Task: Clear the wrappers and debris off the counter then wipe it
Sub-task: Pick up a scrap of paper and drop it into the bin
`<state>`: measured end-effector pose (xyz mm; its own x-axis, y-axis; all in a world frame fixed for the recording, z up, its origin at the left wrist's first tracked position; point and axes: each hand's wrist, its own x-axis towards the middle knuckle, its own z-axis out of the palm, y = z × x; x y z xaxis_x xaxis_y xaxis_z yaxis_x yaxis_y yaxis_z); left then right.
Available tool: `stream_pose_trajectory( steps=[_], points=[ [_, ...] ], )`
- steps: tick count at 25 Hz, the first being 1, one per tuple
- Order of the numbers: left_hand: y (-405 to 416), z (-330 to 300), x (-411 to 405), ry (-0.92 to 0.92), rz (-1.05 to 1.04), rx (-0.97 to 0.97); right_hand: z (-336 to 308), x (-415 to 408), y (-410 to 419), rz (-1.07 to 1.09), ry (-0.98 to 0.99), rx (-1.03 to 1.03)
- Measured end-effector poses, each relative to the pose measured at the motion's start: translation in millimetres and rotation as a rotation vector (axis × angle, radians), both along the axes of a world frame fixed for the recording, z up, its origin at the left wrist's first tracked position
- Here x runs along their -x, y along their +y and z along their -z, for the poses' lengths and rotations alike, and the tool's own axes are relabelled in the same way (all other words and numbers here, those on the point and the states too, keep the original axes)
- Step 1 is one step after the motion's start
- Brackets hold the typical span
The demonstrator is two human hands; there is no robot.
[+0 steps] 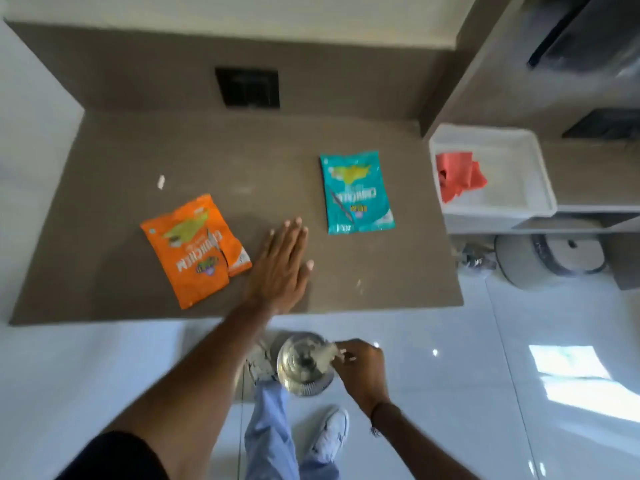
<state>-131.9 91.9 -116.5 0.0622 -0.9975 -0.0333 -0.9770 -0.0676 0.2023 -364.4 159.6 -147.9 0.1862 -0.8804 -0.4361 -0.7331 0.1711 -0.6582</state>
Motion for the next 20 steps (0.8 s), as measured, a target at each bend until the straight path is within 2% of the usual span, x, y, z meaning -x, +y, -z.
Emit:
stream_pose_trajectory(
  steps=[3, 7, 11, 16, 20],
  points=[
    [2.6, 14.8, -1.5, -0.049, -0.001, 0.053, 63.2, -8.6, 18.0, 0.036, 0.108, -0.157],
    [-0.7, 22.0, -2.4, -0.085, 0.002, 0.091, 125.8, -26.4, 14.6, 0.146, 0.159, -0.325],
    [-0.9, 22.2, -1.9, -0.092, -0.005, 0.094, 157.4, -34.7, 7.9, 0.049, 0.264, -0.434],
    [0.5, 22.8, -3.3, -0.068, 0.001, 0.087, 130.0, -17.8, 17.1, 0.067, 0.277, -0.399],
    [1.6, 7.6, 1.2, -0.048, -0.017, 0.009, 53.1, -8.6, 24.1, 0.066, 0.181, -0.258]
  ],
)
